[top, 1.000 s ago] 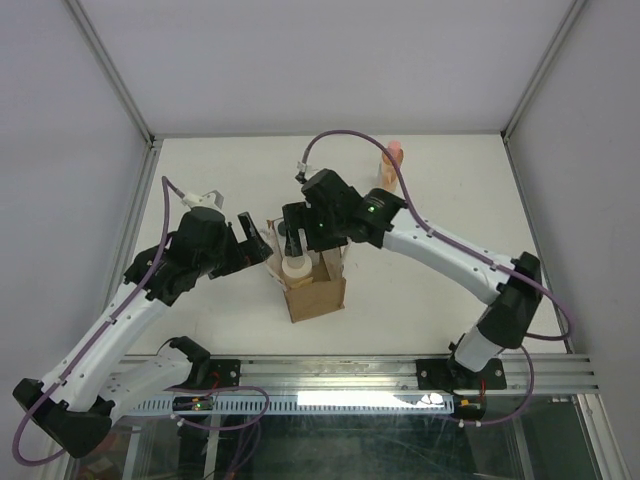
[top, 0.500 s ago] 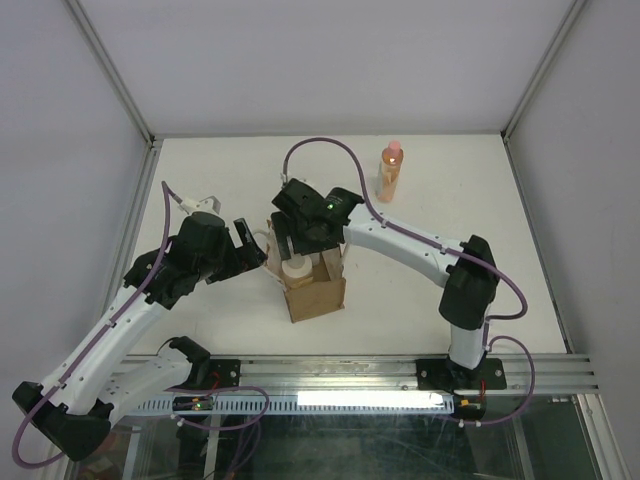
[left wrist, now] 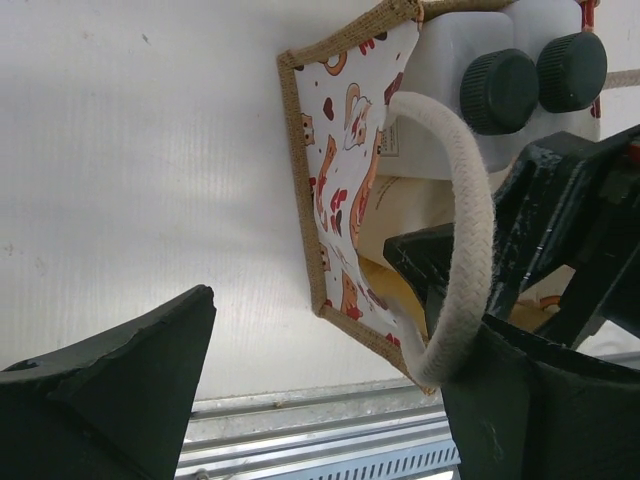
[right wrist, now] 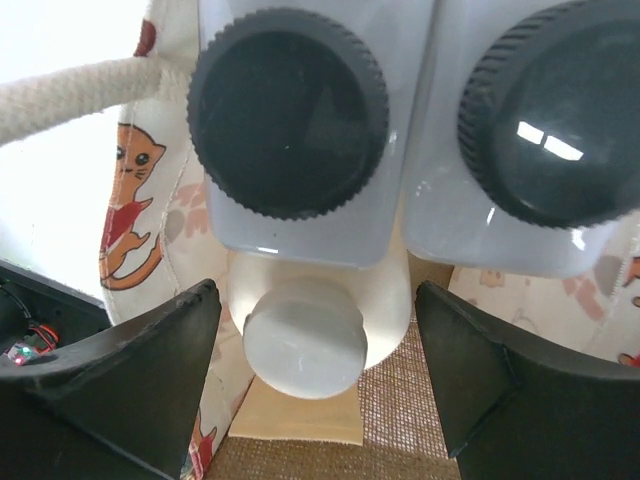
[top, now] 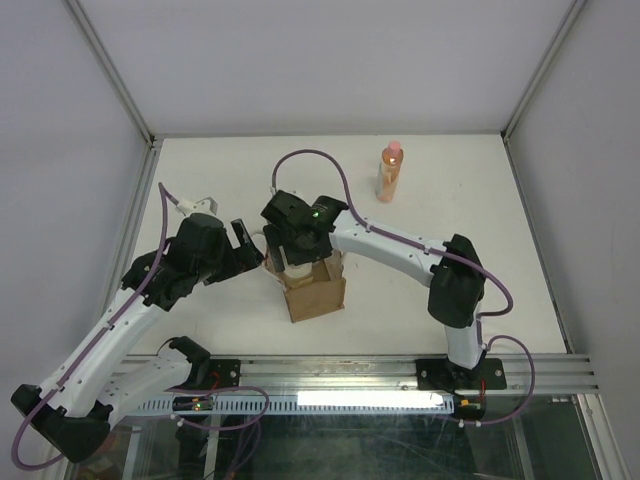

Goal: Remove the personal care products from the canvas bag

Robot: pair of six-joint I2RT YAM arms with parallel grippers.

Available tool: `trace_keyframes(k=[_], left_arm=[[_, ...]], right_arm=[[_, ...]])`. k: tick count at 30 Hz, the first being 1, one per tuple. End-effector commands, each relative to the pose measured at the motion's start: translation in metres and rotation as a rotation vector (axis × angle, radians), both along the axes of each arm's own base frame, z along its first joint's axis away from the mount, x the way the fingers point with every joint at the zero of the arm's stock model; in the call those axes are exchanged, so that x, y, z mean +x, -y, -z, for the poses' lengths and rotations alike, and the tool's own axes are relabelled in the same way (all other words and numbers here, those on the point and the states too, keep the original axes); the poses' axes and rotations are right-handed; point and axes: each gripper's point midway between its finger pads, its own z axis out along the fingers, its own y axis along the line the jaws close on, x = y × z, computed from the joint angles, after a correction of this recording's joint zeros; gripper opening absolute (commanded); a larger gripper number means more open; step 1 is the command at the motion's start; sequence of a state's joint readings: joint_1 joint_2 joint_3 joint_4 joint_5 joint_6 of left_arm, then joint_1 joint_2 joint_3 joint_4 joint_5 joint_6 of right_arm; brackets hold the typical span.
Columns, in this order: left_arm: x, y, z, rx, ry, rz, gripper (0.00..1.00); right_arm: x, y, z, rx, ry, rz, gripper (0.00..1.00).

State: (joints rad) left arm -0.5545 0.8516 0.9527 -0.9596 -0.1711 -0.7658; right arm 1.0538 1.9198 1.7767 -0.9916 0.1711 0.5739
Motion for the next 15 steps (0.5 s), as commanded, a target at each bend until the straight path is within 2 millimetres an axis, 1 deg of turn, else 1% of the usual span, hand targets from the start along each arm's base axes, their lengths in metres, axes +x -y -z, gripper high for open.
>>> trace_keyframes(k=[1, 4, 9, 12, 15], left_arm=[[0.006, -0.007, -0.02, -0.023, 0.064, -0.05, 0.85], [0.005, -0.008, -0.021, -0.027, 0.069, -0.056, 0.85], [0.006, -0.008, -0.022, -0.027, 0.07, -0.06, 0.86], [0.007, -0.007, -0.022, -0.026, 0.07, -0.057, 0.86], [0.007, -0.006, -0.022, -0.024, 0.068, -0.049, 0.86]], right_arm=[[-0.005, -0.015, -0.001, 0.032, -0.009, -0.005, 0.82], [-0.005, -0.012, 0.006, 0.001, 0.001, -0.002, 0.82], [-0.002, -0.001, 0.026, -0.111, 0.016, -0.003, 0.81], [0.001, 0.001, 0.03, -0.15, 0.032, -0.008, 0.79], [0.002, -0.002, 0.032, -0.15, 0.034, -0.015, 0.76]])
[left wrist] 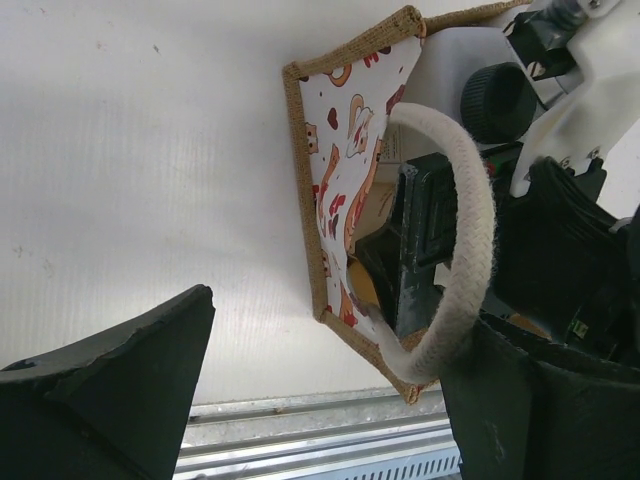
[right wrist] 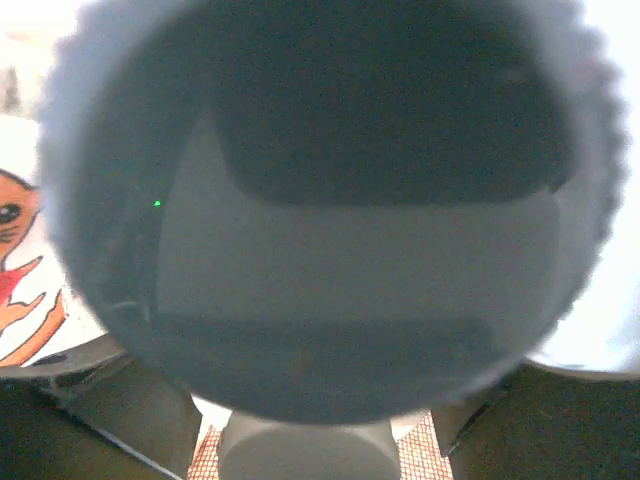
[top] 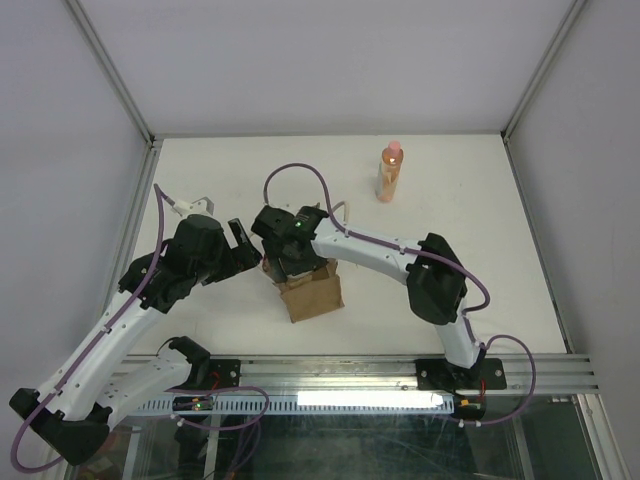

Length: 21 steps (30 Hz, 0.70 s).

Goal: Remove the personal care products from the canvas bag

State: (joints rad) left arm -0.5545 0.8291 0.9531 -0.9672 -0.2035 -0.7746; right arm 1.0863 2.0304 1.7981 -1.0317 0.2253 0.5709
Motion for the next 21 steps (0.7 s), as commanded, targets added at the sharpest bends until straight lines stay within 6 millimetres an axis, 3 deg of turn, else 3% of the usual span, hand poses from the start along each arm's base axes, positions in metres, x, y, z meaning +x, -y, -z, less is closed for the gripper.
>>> trace_keyframes(k=[1, 6, 21], left_arm=[[0.007, 0.0, -0.018, -0.027, 0.046, -0.019, 0.86], [0.008, -0.001, -0.022, -0.026, 0.056, -0.019, 0.87], [0.011, 0.001, -0.027, -0.01, 0.066, 0.005, 0.89]], right_arm=[[0.007, -0.004, -0.009, -0.009, 0.048, -0.006, 0.74], [0.008, -0.009, -0.022, 0.016, 0.067, -0.011, 0.62], [0.019, -0.022, -0.143, 0.353, 0.195, 0.009, 0.16]])
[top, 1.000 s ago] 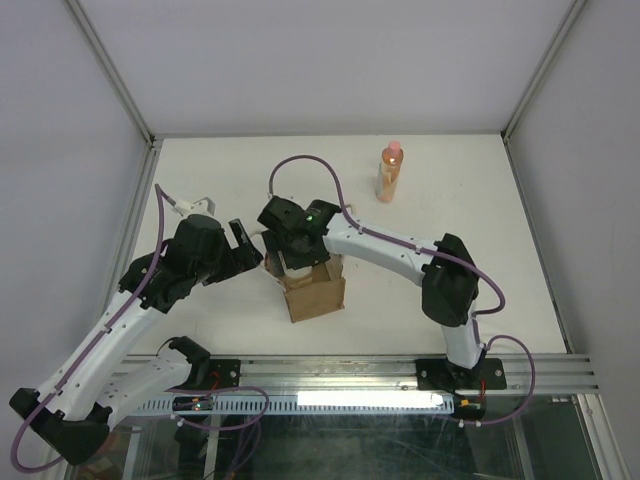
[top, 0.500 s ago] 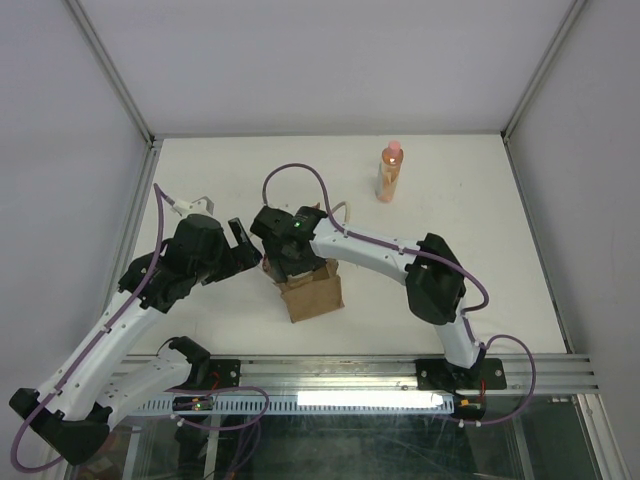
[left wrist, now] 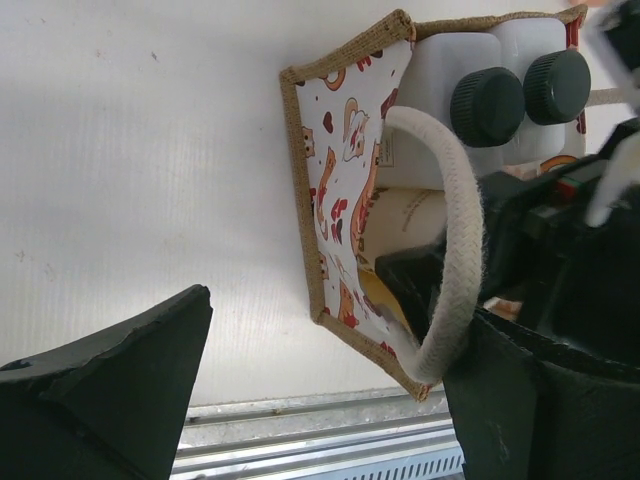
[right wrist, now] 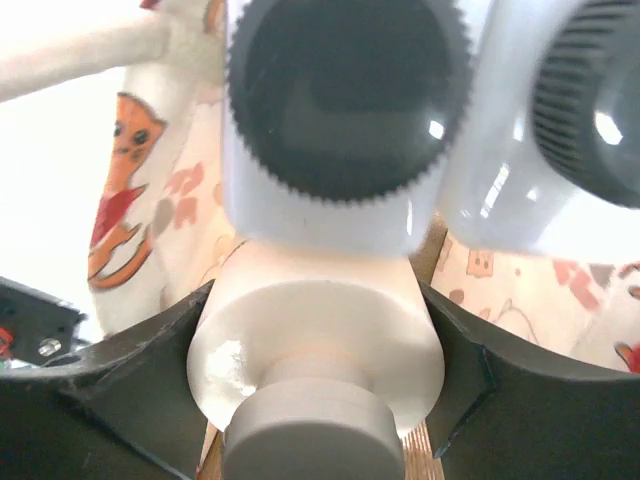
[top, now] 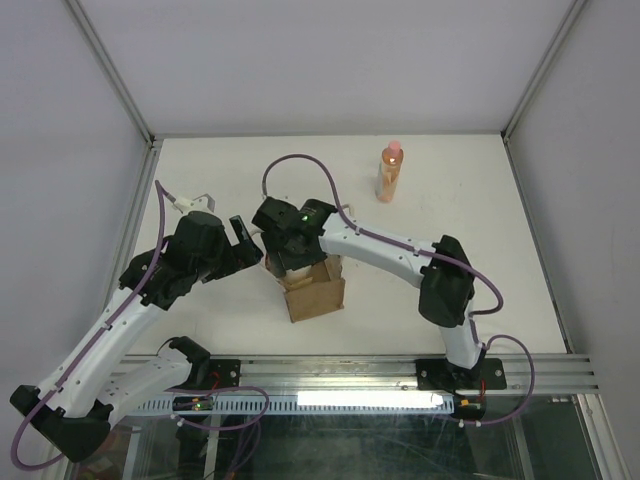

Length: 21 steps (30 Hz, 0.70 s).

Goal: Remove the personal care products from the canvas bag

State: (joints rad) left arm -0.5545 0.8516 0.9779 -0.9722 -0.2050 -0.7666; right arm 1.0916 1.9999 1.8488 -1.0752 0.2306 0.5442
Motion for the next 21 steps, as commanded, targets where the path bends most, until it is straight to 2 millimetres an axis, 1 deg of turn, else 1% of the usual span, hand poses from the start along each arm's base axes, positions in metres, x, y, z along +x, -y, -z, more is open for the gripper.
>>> trace_keyframes(k=[1, 4, 7, 12, 15, 18, 19, 21], left_arm=[[0.008, 0.0, -0.023, -0.019, 0.067, 0.0, 0.89], [0.008, -0.001, -0.025, -0.022, 0.072, -0.004, 0.9], [0.008, -0.002, -0.027, -0.029, 0.081, -0.014, 0.9], [0.009, -0.004, -0.028, -0.03, 0.094, -0.025, 0.9], [0.009, -0.004, -0.027, -0.031, 0.096, -0.027, 0.9], [0.011, -0.002, -0.03, -0.036, 0.099, -0.026, 0.9], [0.012, -0.002, -0.031, -0.036, 0.102, -0.027, 0.91], [0.013, -0.002, -0.034, -0.036, 0.108, -0.029, 0.91]], right_arm=[[0.02, -0.02, -0.122, 0.354, 0.158, 0.048, 0.15], [0.022, -0.019, -0.137, 0.429, 0.131, 0.077, 0.13], [0.022, -0.016, -0.147, 0.511, 0.097, 0.107, 0.11], [0.022, -0.007, -0.175, 0.661, 0.058, 0.14, 0.1], [0.022, 0.002, -0.196, 0.776, 0.034, 0.153, 0.1], [0.026, 0.017, -0.217, 0.904, 0.008, 0.181, 0.09], [0.026, 0.021, -0.227, 0.959, -0.011, 0.185, 0.09], [0.024, 0.032, -0.238, 1.031, -0.047, 0.203, 0.09]])
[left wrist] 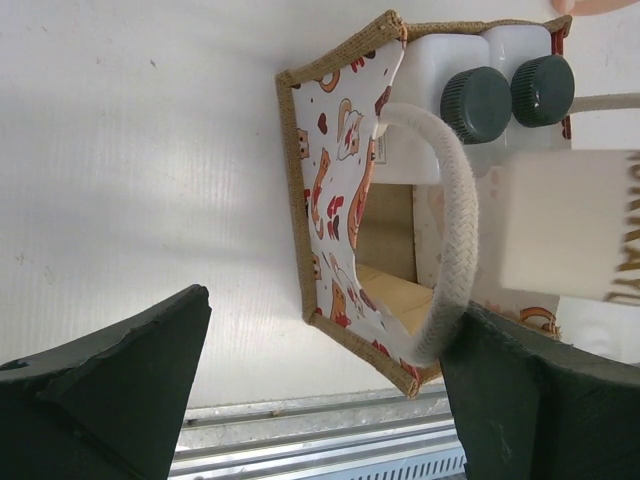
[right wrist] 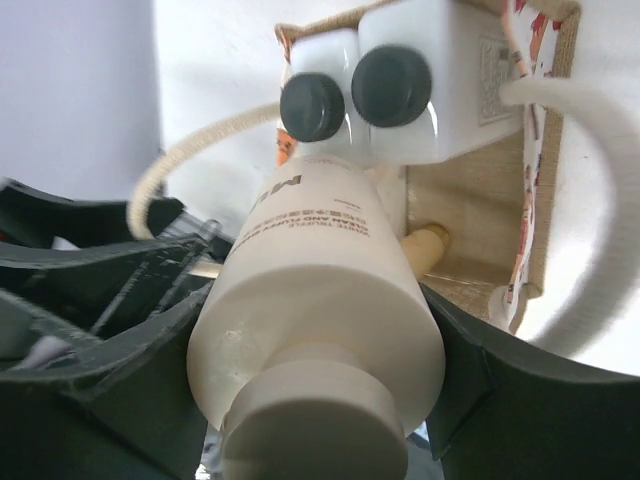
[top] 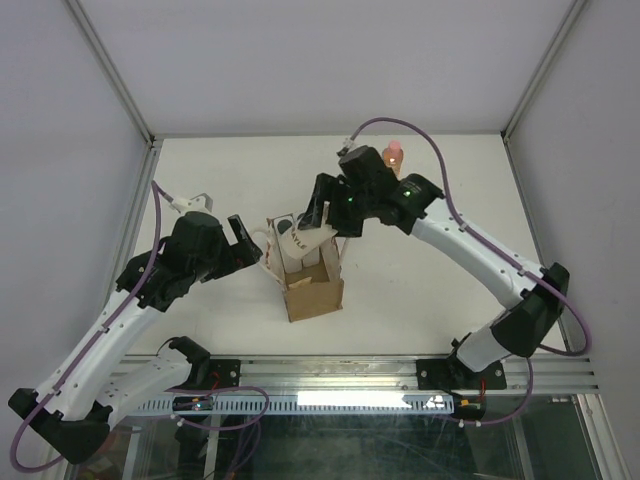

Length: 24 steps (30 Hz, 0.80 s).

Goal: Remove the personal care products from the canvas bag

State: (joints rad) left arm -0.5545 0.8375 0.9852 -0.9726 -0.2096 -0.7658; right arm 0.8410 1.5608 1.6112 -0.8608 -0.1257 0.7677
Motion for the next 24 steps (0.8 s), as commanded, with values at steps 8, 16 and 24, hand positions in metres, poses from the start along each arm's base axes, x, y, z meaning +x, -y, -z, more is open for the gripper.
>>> trace_keyframes(k=[8, 16, 24], left_arm=[[0.031, 0.0, -0.049, 0.018, 0.14, -0.018, 0.91], [0.06, 0.0, -0.09, 0.092, 0.262, -0.007, 0.92], [0.097, 0.008, -0.126, 0.18, 0.382, 0.026, 0.95]], right_arm=[[0.018, 0.063, -0.167, 0.591, 0.15, 0.107, 0.08], [0.044, 0.153, -0.16, 0.37, 0.307, 0.318, 0.07], [0.078, 0.208, -0.082, 0.028, 0.333, 0.48, 0.05]])
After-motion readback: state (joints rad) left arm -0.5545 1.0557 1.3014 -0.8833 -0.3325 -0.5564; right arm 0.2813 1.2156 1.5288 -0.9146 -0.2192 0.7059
